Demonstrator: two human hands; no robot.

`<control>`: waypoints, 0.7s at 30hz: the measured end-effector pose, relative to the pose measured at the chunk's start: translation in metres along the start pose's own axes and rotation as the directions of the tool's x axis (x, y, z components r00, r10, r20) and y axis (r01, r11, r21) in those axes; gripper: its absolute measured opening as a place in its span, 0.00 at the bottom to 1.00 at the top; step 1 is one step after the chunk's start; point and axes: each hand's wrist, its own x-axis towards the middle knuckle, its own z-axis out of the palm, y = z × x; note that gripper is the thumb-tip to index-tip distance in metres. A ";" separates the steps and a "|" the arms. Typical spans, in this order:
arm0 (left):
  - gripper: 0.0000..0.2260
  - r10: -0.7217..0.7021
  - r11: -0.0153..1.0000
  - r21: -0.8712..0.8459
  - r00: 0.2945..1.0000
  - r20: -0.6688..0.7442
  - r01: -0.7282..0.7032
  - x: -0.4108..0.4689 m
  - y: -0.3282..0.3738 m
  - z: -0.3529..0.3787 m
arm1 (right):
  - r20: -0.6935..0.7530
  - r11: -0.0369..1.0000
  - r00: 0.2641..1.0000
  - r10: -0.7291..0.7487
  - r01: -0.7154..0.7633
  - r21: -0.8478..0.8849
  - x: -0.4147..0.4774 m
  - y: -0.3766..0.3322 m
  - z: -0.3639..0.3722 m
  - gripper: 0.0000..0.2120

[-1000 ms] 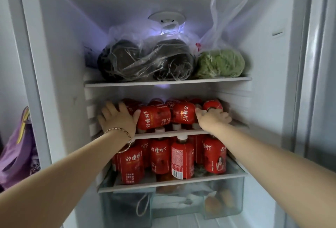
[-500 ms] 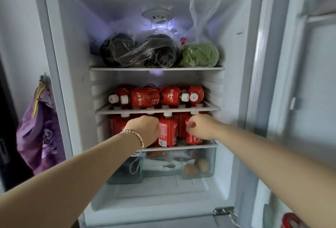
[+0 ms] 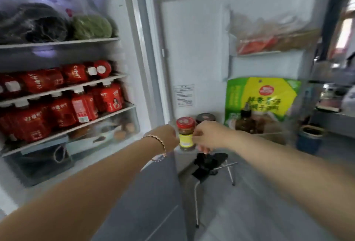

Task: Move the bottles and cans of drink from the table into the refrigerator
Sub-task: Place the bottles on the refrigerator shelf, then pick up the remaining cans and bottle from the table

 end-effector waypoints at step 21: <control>0.12 0.854 0.469 -0.100 0.422 0.305 -0.878 -0.215 0.676 0.231 | -0.175 0.337 0.297 0.939 -0.896 0.288 -0.665 0.412 -0.074 0.12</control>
